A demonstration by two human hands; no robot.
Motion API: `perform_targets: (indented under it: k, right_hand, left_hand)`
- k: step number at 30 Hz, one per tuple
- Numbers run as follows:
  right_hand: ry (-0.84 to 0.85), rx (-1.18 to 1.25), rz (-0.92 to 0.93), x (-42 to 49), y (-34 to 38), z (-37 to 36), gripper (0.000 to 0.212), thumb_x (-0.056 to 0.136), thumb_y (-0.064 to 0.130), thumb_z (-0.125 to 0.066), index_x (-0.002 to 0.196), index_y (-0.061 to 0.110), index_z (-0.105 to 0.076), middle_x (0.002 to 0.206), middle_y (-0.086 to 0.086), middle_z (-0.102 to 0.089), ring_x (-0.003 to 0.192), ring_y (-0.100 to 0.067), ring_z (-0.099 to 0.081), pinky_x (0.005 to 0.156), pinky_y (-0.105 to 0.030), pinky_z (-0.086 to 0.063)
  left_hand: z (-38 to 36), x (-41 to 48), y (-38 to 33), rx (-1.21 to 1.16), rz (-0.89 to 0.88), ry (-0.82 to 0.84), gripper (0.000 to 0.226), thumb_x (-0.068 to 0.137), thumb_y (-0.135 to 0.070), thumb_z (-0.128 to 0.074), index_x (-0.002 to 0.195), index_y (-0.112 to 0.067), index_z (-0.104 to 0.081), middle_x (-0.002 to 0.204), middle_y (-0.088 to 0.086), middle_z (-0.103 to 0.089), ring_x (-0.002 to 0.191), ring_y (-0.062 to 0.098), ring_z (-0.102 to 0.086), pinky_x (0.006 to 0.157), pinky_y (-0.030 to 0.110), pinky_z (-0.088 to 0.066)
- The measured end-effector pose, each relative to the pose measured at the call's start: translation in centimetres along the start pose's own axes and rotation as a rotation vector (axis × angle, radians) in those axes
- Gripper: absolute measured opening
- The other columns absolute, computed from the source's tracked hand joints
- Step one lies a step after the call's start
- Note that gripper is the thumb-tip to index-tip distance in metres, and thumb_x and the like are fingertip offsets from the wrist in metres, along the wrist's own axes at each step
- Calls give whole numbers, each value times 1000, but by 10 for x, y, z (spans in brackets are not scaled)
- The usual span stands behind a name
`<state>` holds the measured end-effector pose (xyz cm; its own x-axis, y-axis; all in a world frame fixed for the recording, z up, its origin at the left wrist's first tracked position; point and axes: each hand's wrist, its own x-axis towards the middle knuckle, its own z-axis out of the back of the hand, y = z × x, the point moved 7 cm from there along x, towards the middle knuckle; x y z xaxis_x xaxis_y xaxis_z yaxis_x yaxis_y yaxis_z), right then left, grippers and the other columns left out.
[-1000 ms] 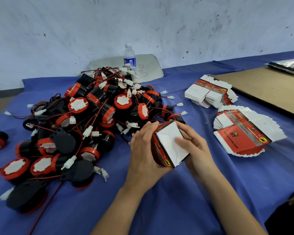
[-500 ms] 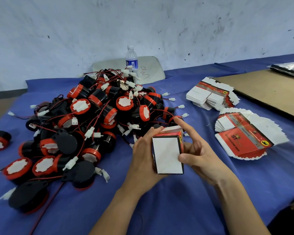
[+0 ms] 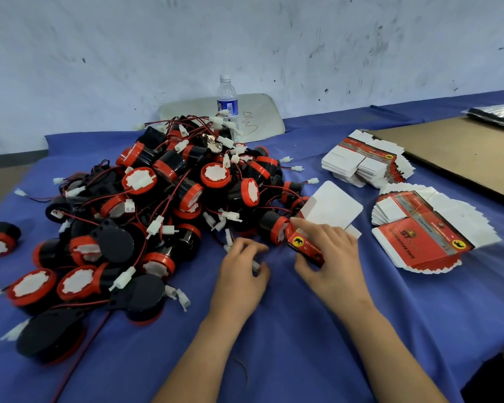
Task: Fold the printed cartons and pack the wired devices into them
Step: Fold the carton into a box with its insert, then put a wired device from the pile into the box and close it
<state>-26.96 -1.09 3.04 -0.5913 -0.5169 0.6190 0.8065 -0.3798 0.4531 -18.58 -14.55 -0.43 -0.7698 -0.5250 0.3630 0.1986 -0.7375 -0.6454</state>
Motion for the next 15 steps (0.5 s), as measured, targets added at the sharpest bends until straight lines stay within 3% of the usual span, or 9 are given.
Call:
perform_targets:
  k: [3, 6, 8, 12, 15]
  right_hand:
    - [-8, 29, 50, 0, 8, 2, 29, 82, 32, -53, 105, 24, -69, 100, 10, -64, 89, -17, -56, 85, -29, -34]
    - [-67, 72, 77, -2, 12, 7, 18, 84, 27, -60, 95, 19, -72, 96, 6, -64, 87, -18, -59, 84, -29, -36]
    - [-126, 93, 86, -3, 14, 12, 22, 86, 30, -57, 89, 17, -74, 95, 2, -62, 84, -18, -58, 81, -31, -37]
    - [-218, 129, 147, -5, 23, 19, 26, 87, 27, -55, 78, 12, -74, 94, -4, -61, 77, -12, -51, 72, -39, -44]
    - [-254, 157, 202, -9, 28, 19, 26, 88, 25, -56, 77, 10, -74, 97, -6, -61, 78, -8, -48, 71, -39, -44]
  left_hand:
    - [13, 0, -6, -69, -1, -135, 31, 85, 5, -56, 107, -12, -68, 97, -7, -58, 69, 4, -48, 70, 2, -34]
    - [21, -1, -9, -124, 19, -214, 34, 88, 1, -55, 115, -18, -65, 105, -8, -55, 75, 5, -53, 68, 8, -39]
    - [33, -3, -6, -87, 53, -338, 35, 89, -6, -57, 119, -23, -61, 112, -8, -52, 89, 9, -55, 75, 19, -44]
    - [64, -6, 9, 109, 193, -611, 44, 81, -9, -66, 123, -21, -60, 129, 3, -53, 120, 27, -44, 96, 42, -31]
    - [69, -5, 24, 195, 303, -586, 53, 80, -12, -67, 130, -18, -53, 140, 8, -46, 134, 32, -34, 109, 50, -20]
